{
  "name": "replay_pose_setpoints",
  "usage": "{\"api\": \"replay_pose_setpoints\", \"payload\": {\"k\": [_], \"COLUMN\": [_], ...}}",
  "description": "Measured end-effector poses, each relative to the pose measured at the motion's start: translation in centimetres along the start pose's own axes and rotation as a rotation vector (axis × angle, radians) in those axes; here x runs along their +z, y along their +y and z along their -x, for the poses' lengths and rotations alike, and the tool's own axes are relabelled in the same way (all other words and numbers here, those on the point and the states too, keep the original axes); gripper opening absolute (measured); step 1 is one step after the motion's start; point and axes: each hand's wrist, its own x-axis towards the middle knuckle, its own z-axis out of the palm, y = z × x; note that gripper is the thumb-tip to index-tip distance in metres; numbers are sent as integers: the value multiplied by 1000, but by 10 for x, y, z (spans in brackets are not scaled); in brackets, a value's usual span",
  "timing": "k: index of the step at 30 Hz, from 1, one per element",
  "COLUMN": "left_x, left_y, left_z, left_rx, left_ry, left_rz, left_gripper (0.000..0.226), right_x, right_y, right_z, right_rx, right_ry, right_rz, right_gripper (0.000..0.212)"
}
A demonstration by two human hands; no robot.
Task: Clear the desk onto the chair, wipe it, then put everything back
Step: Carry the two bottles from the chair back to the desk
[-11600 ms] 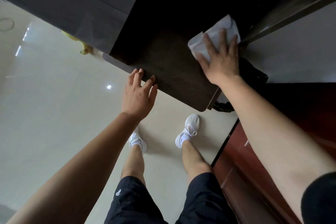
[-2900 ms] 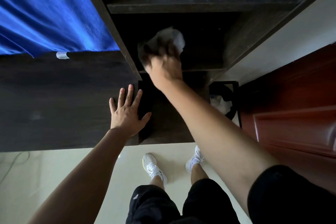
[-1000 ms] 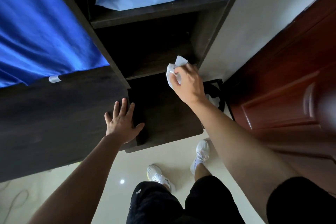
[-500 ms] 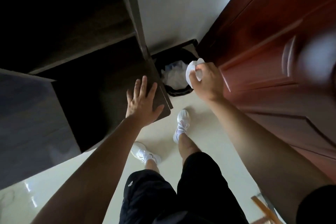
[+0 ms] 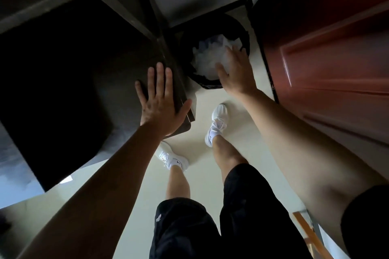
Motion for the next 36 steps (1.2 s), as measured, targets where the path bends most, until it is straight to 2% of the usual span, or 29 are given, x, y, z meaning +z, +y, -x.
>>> {"api": "replay_pose_setpoints", "payload": {"k": [4, 8, 12, 16, 20, 25, 36], "left_x": [-37, -110, -208, -311, -389, -406, -338], "left_y": [13, 43, 75, 89, 99, 143, 289], "left_z": [-2, -9, -8, 18, 62, 147, 458], "left_rx": [-4, 221, 360, 473, 627, 892, 1530], "left_ry": [-10, 200, 345, 521, 742, 813, 625], "left_rz": [51, 19, -19, -50, -14, 180, 285], "left_gripper": [91, 78, 70, 69, 69, 70, 72], "right_x": [-42, -117, -202, -283, -332, -307, -184], "right_y": [-13, -43, -78, -121, -160, -169, -126], "right_z": [19, 43, 83, 156, 254, 410, 804], "right_rx": [16, -57, -51, 10, 45, 255, 900], "right_ry": [175, 490, 622, 814, 1042, 1253, 1358], "right_rz": [-3, 87, 186, 213, 288, 342, 422], "right_gripper": [63, 61, 64, 65, 63, 67, 66]}}
